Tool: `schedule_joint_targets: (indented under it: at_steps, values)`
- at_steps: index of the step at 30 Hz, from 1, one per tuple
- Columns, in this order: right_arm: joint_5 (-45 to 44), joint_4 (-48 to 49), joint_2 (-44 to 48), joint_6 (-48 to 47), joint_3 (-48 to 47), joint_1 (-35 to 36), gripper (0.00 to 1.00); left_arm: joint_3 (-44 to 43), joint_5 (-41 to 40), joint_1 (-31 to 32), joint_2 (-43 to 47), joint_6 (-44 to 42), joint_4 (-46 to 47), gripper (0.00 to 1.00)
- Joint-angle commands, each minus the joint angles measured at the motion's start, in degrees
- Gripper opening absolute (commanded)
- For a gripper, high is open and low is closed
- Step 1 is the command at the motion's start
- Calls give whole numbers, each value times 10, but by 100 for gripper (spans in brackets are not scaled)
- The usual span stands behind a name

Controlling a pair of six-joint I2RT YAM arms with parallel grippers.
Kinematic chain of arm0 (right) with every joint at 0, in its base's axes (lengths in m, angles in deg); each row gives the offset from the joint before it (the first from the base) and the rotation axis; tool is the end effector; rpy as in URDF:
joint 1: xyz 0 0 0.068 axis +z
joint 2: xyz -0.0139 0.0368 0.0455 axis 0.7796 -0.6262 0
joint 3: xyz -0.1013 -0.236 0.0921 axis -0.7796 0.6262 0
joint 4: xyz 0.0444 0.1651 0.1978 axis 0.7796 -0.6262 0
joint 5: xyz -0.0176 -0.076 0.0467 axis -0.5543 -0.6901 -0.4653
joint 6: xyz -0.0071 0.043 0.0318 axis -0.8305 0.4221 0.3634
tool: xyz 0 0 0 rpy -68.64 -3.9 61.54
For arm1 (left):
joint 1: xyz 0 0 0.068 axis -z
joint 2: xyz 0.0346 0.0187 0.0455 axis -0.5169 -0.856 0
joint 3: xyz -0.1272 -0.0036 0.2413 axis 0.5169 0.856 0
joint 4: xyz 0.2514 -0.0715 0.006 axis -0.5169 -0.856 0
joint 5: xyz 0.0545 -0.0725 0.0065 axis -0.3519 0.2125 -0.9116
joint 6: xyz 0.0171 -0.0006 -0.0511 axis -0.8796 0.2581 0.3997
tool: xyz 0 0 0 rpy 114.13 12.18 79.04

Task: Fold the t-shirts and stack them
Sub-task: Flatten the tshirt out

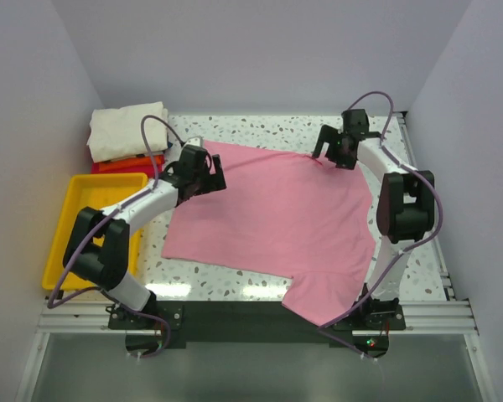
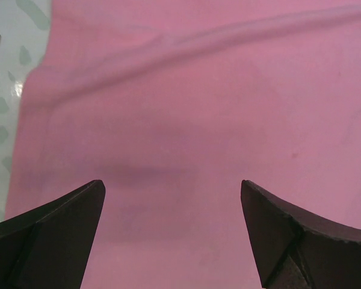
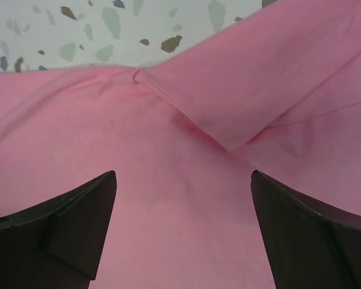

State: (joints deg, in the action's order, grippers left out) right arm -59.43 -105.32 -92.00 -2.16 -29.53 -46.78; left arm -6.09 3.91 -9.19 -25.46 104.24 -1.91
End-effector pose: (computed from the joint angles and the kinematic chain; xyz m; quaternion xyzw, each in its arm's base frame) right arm 0.4370 0.0379 0.2263 0.1377 0.9285 0.1330 0.3183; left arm 0.3207 -0.1229 0.2215 -0.1249 0.9145 -0.1068 0.3697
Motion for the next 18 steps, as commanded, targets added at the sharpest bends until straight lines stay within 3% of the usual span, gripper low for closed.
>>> schedule_joint_targets:
  at_steps: [1, 18]
  values:
    - [-44, -12, -25, 13, -24, 6, 95, 35, -24, 15, 42, 19, 31, 100]
    - [-48, 37, -81, 20, -38, 14, 72, 141, -29, 15, 18, 25, 75, 100]
